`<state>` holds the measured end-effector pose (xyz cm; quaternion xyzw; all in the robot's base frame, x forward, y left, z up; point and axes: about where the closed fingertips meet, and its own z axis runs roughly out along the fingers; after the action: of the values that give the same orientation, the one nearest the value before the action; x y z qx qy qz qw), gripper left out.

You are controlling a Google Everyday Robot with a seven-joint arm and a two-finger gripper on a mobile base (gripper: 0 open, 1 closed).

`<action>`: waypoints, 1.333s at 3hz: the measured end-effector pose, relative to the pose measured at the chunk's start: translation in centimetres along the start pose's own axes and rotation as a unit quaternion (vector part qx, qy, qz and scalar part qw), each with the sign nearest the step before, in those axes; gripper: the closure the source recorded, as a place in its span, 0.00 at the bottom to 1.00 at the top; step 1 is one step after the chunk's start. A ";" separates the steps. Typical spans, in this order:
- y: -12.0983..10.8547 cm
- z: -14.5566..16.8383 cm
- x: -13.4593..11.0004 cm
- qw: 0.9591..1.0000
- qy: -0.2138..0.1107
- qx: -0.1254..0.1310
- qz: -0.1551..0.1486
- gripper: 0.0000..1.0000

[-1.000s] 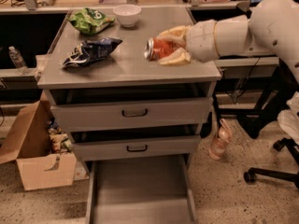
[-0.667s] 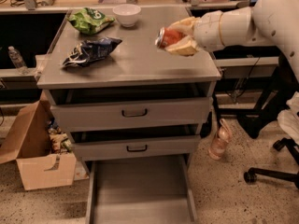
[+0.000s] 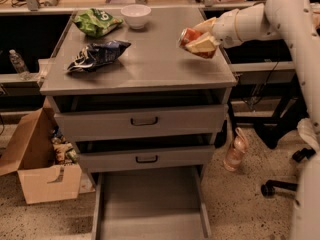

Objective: Pick coke can from bottom drawer and place on counter

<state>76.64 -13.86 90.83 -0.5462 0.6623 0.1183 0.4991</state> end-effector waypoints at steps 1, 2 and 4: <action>-1.0 2.2 2.0 0.999 0.025 -0.022 0.027 1.00; -1.4 4.5 3.2 0.997 0.054 -0.040 0.030 0.85; -1.7 4.4 3.0 0.997 0.054 -0.038 0.028 0.39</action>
Offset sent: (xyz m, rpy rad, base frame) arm 0.0780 0.0015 -0.0475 -0.1399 0.1784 -0.0061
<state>80.70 -13.23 87.07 -0.5516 0.6984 0.1279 0.4377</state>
